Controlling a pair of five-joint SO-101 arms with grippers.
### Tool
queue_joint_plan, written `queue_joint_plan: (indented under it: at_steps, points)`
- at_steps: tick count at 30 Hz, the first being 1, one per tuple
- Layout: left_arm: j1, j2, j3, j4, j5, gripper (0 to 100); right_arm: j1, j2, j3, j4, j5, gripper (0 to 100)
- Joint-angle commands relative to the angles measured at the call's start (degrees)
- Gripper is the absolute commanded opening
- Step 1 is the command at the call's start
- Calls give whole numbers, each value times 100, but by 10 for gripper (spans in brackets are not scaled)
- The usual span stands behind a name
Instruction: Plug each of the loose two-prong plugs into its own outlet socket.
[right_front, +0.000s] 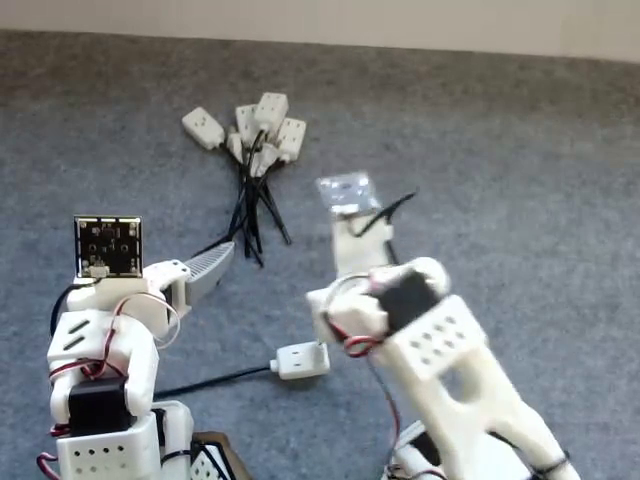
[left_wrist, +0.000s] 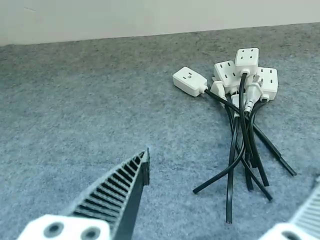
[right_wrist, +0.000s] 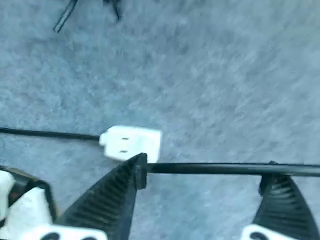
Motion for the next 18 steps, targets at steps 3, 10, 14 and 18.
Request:
queue_joint_plan:
  at_steps: [3,10,14,18]
  points:
    - [92,4,-154,123,0,460,1947,-1244,-268,-532,1802,333]
    - [92,198,-1587,1451,-844,460,3389,-2237,1736,-1578,2013,333]
    - [92,1226,-2774,2435,-1538,460,3415,-2545,3301,-2642,2013,333]
    - [101,2826,-3811,3622,-2224,460,3424,-2686,4277,-3187,2031,333]
